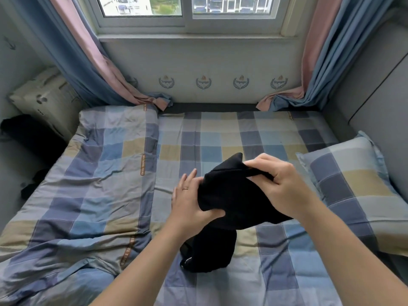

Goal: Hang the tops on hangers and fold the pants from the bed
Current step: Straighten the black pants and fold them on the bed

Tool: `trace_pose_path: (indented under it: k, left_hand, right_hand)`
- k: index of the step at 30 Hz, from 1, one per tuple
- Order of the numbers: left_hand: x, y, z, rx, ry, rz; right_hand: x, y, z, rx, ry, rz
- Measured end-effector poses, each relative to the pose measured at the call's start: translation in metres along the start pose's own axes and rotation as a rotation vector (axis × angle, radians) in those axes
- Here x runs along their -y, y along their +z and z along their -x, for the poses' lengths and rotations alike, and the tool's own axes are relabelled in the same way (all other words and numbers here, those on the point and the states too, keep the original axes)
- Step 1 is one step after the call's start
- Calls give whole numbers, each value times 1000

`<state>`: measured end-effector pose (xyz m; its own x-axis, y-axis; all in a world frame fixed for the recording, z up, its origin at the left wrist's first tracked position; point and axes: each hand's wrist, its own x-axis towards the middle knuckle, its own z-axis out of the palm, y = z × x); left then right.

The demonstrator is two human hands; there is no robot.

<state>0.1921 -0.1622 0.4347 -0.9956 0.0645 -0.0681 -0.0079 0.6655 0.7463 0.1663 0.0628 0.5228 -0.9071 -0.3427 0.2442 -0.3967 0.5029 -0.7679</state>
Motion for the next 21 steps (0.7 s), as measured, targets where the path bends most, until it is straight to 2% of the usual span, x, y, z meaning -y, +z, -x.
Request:
trace_pose_path:
  k: [2, 4, 7, 10, 12, 14, 16, 19, 21]
  left_hand:
    - [-5, 3, -7, 43, 58, 89]
    - [-13, 8, -7, 149, 19, 272]
    - [-20, 17, -2, 261, -63, 420]
    - [-21, 17, -1, 202, -155, 558]
    - [-23, 12, -4, 146, -202, 675]
    - [-28, 4, -7, 104, -238, 754]
    - [-33, -5, -11, 52, -273, 791]
    - [-37, -13, -16, -33, -332, 863]
    - [-39, -15, -17, -55, -368, 932]
  right_hand:
    - [8, -6, -12, 0, -57, 39]
    - [8, -10, -25, -49, -94, 140]
    - [1, -11, -45, -196, 8, 309]
    - [-4, -4, -53, -248, 133, 363]
    - [-9, 1, -45, -295, 147, 342]
    - [-17, 7, -25, -360, 117, 263]
    - [-26, 18, 5, -366, 139, 77]
    - [-36, 46, 48, -259, 396, -197]
    - [-39, 68, 67, -68, 622, -379]
